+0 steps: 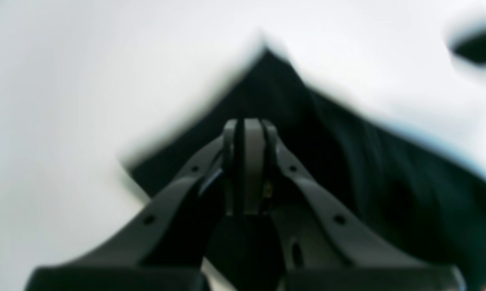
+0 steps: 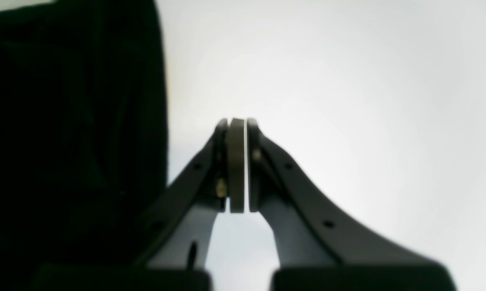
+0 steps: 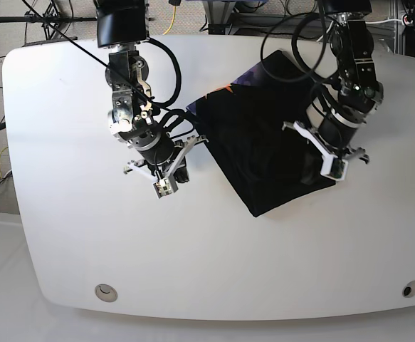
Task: Fold the T-shirt properly
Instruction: 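Release the bundle with the left gripper and move it to the bundle's other end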
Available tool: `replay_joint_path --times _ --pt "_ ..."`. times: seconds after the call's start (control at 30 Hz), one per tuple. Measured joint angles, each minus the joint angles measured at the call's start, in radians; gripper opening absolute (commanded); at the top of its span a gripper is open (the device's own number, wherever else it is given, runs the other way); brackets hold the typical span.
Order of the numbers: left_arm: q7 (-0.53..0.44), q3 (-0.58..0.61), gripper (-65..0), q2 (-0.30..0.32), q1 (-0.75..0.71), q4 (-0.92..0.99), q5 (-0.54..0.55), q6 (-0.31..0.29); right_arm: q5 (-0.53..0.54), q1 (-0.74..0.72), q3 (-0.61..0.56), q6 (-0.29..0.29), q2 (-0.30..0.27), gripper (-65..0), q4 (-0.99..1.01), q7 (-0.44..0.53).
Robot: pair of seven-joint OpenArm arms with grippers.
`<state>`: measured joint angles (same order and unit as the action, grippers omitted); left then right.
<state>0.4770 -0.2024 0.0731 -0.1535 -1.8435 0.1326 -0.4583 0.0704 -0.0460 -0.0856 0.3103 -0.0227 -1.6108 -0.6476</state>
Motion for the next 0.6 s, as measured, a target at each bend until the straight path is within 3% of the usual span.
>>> replay_joint_path --times 0.2,0.43,0.6 --pt "0.063 -0.008 -63.4 0.002 -0.036 -0.021 -0.016 -0.006 0.004 0.000 -0.008 0.004 0.013 -64.2 0.000 0.008" --pt "0.023 -0.006 -63.4 0.002 -0.014 -0.081 0.003 -0.006 0.007 0.022 -0.011 0.005 0.009 -64.2 -0.064 0.002" --pt "0.035 -0.054 -63.4 0.000 -0.036 -0.080 -0.001 -0.013 0.005 0.047 -0.008 0.005 0.006 -64.2 -0.154 -0.062"
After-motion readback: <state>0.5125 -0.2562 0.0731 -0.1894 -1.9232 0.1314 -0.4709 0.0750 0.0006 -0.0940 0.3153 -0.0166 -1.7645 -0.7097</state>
